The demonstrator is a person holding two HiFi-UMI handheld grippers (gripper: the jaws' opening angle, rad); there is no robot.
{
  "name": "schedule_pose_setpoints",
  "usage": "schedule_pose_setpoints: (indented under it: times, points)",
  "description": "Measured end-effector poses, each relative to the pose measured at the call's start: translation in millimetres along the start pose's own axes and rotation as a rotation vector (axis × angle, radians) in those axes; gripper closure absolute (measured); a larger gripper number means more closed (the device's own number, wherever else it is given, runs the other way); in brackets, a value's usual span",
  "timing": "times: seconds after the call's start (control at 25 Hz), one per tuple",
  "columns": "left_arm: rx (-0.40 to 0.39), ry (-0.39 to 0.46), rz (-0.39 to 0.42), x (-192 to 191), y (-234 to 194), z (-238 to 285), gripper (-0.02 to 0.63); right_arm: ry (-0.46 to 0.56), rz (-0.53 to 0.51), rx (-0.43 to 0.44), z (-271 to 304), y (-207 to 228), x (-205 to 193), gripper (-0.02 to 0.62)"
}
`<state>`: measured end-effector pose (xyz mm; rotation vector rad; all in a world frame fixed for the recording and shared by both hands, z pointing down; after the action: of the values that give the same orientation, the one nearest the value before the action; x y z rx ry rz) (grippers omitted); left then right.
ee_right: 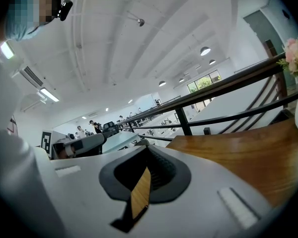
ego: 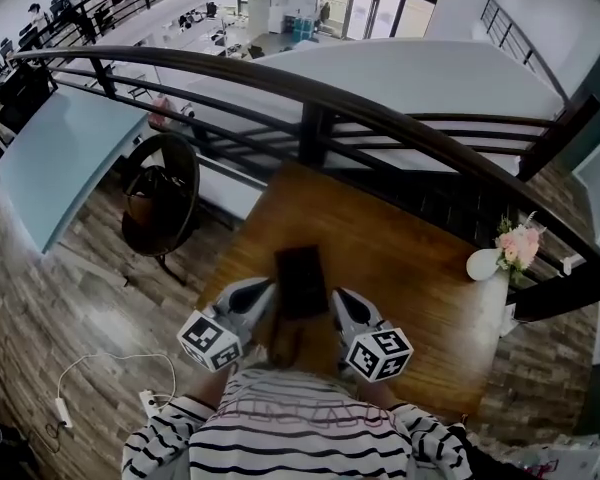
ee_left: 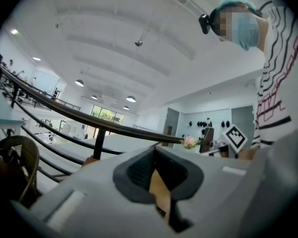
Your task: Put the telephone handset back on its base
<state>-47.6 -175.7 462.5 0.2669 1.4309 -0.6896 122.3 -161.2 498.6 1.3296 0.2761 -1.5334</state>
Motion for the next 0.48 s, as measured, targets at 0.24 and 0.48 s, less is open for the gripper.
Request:
schedule_pose_setpoints:
  times: [0.24, 0.48]
  points:
    - [0.013, -0.007, 0.012, 2.6, 3.6, -5.1, 0.603, -0.003, -0.012, -0.007, -1.0, -3.1, 3.1, 0.594]
    - [0.012, -0.020, -0.030, -3.4, -0.6, -6.4, 0.603, -0.031, -0.020, -0.010, 4.2, -5.5, -0.8, 0.594]
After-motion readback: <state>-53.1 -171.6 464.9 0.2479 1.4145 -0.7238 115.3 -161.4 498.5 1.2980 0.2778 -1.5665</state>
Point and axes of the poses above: the fingertips, and each gripper's own axes: z forward along the fingers, y to its right, x out of its top, the point moved 4 cm from there along -z, backward along the fingers, and after that the axes turned 9 degrees about -y, right-handed, at the moved point
